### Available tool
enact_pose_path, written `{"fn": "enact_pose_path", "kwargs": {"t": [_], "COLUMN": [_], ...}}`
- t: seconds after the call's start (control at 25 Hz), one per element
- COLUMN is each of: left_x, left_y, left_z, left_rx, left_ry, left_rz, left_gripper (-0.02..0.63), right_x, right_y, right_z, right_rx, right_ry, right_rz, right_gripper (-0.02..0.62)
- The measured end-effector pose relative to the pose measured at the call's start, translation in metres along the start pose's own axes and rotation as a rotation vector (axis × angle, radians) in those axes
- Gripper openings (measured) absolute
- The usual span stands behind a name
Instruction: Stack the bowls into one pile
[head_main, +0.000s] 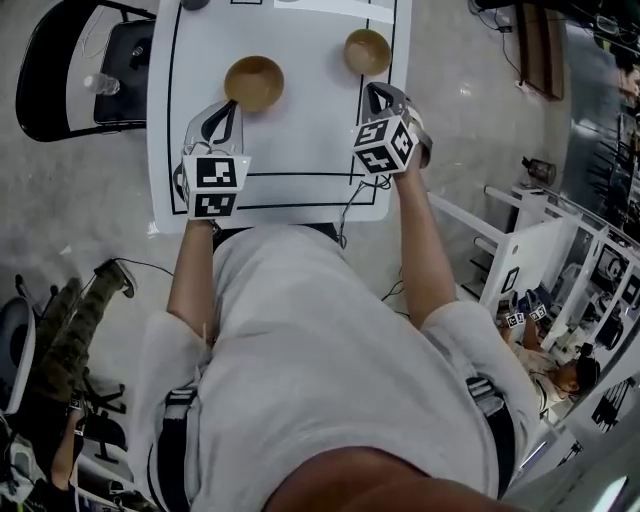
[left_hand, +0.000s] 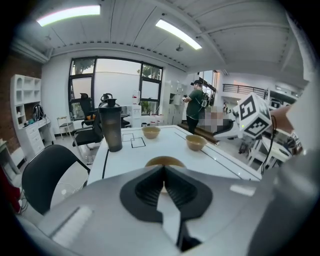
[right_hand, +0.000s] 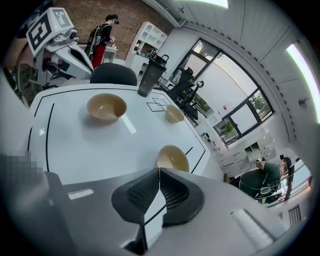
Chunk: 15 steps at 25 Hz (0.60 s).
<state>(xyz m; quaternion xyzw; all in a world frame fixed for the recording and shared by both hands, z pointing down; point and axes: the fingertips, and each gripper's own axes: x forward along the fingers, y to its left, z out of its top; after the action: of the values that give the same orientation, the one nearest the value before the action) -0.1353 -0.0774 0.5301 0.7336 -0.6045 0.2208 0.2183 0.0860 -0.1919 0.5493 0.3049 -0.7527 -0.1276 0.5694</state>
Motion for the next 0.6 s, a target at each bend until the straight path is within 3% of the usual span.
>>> {"fn": "enact_pose_path", "kwargs": {"t": [0.44,0.6], "left_x": [0.004,0.006], "left_y": [0.007,0.008], "left_z": [-0.008,-0.012], "left_rx": [-0.020,-0.035], "left_ry": [0.037,0.039], "left_rz": [0.029,0.032], "left_gripper": [0.002,0.002], "right_x": [0.038,0.049], "right_y": [0.001,0.004], "right_z": [0.005,0.002], "right_rx": [-0.139,-0.178], "right_ry": [0.037,0.065], "right_rz": [0.018,0.029], "right_gripper": [0.014,0.054]}}
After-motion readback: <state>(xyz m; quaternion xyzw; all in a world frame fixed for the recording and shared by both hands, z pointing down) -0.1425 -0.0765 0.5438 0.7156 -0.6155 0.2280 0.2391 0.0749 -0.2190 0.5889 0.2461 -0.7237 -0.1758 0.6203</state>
